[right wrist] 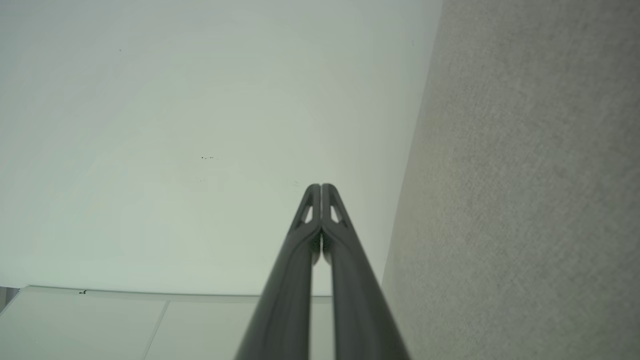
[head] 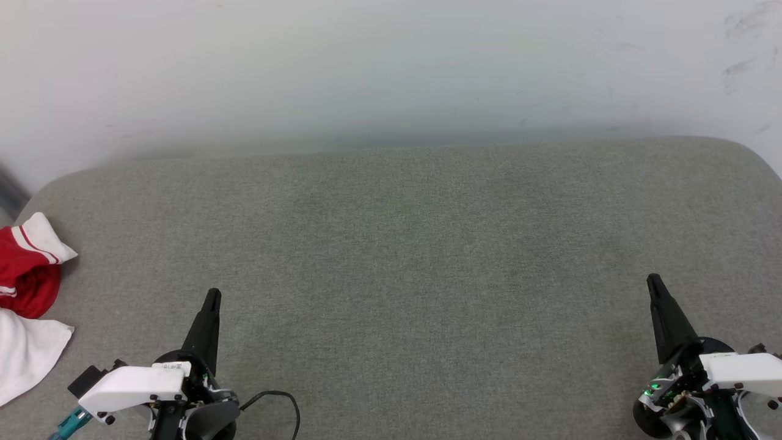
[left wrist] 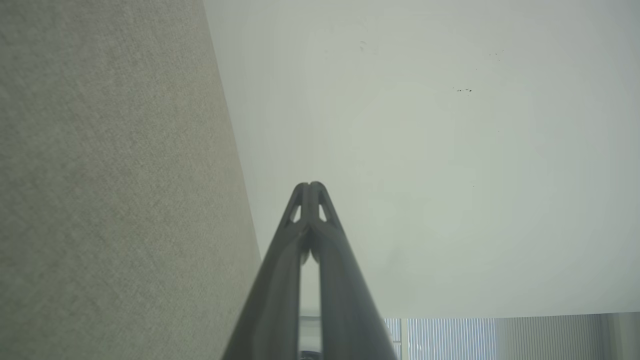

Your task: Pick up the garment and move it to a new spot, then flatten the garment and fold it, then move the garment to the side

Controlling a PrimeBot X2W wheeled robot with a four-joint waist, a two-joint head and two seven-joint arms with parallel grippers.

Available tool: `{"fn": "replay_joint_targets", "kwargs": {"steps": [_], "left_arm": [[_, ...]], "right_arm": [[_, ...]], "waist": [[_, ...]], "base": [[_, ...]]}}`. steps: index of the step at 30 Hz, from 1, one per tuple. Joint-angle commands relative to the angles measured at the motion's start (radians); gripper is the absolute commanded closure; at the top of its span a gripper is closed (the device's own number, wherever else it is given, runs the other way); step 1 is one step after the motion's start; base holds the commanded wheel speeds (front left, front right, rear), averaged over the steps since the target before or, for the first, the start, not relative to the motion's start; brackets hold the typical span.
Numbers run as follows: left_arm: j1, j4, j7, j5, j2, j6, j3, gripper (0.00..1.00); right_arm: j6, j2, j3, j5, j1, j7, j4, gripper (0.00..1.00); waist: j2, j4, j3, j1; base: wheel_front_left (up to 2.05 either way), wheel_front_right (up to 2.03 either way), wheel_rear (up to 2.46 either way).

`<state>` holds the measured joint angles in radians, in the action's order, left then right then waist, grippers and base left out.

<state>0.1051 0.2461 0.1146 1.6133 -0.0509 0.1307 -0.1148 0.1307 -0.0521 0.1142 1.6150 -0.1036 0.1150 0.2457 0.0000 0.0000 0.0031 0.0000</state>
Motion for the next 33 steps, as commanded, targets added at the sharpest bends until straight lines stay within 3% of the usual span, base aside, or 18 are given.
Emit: {"fn": "replay_joint_targets", "kwargs": {"steps": [1,21,22,33], "left_arm": [[0.009,0.000,0.003,-0.003,0.001,0.003,-0.002,1.00],[0.009,0.000,0.002,-0.002,0.001,0.003,-0.001,1.00],[0.000,0.000,0.000,0.000,0.000,0.000,0.001,0.00],[-0.032,-0.015,-0.043,-0.036,0.002,0.000,-0.004,0.00]], "right_arm": [[0.000,0.003,0.000,-0.005,-0.012,0.002,0.001,1.00],[0.000,0.003,0.000,-0.005,-0.012,0.001,0.001,1.00],[0.000,0.000,0.000,0.000,0.000,0.000,0.000,0.00],[0.000,0.001,-0.001,-0.058,0.035,-0.042,0.000,0.00]], "waist": [[0.0000,0.000,0.000,0.0000],[0.0000,0.000,0.000,0.0000],[0.0000,0.000,0.000,0.0000],[0.0000,-0.001,0.001,0.0000]], "base": [[0.00,0.00,0.00],[0.00,0.00,0.00],[0.00,0.00,0.00],[0.00,0.00,0.00]]}}
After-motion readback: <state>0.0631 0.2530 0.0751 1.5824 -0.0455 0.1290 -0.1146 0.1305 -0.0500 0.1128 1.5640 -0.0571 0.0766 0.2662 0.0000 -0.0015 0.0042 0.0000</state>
